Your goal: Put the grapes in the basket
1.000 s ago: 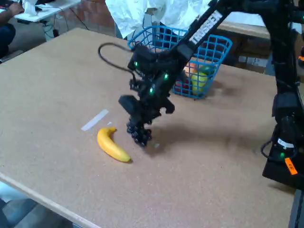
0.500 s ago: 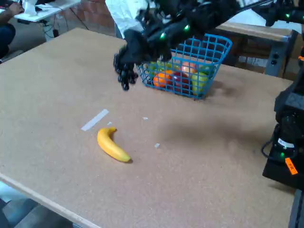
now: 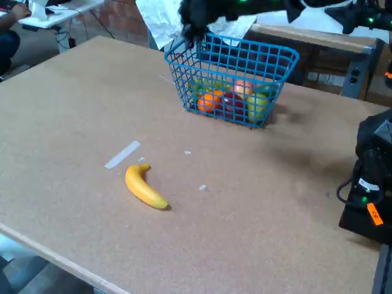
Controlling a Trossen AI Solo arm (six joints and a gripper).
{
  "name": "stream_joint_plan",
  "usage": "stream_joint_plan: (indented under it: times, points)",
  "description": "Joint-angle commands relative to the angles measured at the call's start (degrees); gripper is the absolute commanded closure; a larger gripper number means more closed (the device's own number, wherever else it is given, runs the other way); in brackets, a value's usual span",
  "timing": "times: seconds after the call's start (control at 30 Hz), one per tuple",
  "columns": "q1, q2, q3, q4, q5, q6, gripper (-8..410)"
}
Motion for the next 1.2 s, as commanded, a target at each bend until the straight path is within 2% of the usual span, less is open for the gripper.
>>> stream_joint_plan:
  times: [0.0,0.23,0.37,0.5,0.6,0.87,1.17]
  points:
    - [-5.9,-0.7,0.7,0.3,2.1,-3.5,403]
    - [-15.8,-0.7,0.6,1.2,2.0,-4.7,403]
    - [-20.7,0.1,0.6,1.4,1.9,-7.6,403]
    - [-25.3,2.8,0.6,1.6,-1.1,-7.4,403]
    - [-27.9,6.3,0.6,2.4,-1.2,-7.5,403]
    - [-30.6,18.3,0.6,10.5,-2.3,-8.7,403]
    - [-30.6,30.1,0.6,15.5,-3.7,-8.1,403]
